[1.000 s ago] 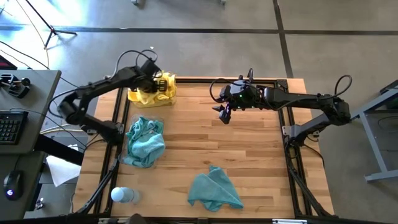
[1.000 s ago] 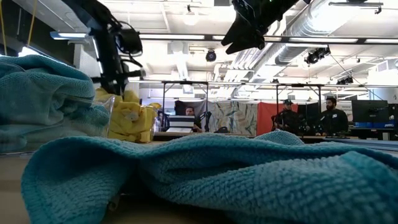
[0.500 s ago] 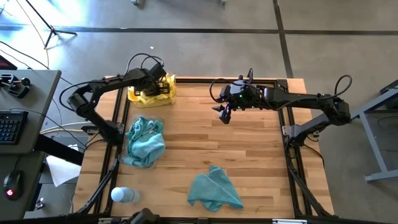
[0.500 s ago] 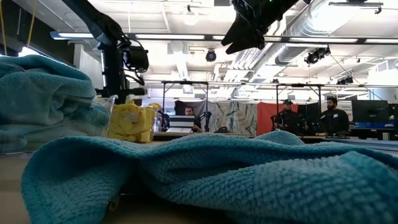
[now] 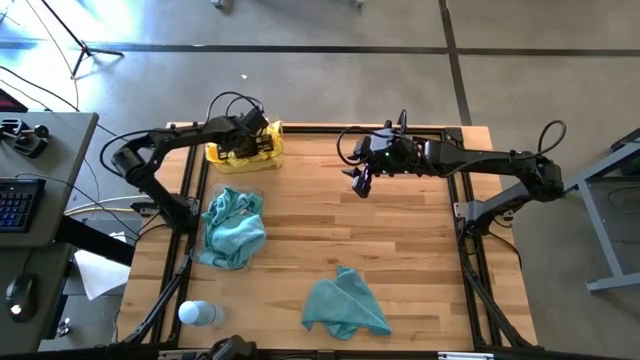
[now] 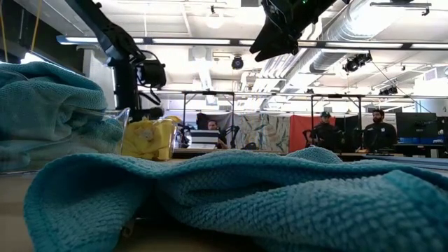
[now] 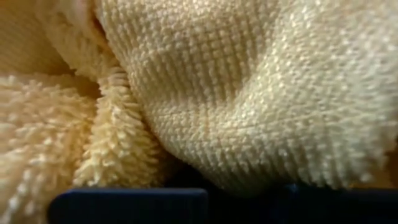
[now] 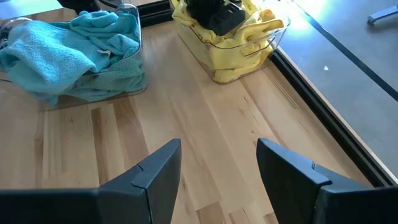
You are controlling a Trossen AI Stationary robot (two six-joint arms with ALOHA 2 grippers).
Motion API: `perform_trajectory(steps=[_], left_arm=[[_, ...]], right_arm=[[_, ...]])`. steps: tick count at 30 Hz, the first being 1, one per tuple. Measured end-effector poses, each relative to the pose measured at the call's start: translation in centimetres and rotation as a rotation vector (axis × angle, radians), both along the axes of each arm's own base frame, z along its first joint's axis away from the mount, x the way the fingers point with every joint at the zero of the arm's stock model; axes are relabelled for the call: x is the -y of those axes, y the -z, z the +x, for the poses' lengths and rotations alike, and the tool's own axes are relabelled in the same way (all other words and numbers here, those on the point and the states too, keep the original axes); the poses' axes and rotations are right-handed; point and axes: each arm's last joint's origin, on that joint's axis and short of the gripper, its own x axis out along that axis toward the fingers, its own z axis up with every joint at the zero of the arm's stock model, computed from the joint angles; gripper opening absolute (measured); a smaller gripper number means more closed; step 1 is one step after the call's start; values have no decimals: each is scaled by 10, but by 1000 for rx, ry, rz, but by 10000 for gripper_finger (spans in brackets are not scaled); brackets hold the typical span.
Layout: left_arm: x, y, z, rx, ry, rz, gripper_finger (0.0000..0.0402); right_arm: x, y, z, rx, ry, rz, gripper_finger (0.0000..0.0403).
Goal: Sort microfiber towel by color & place in baskets
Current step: Put the yellow microfiber cloth into the top transparent bin
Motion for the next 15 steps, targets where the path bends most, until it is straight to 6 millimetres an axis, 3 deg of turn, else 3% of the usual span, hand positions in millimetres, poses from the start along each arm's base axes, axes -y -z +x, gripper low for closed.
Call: perform_trajectory(steps=[9, 15], left_arm=[[2, 7, -2, -5, 28, -2, 50], [7, -4, -5, 25, 44, 8, 88]], right_arm=[[0, 0, 0, 0, 0, 0, 206], [0, 0, 0, -7, -15, -20, 206]])
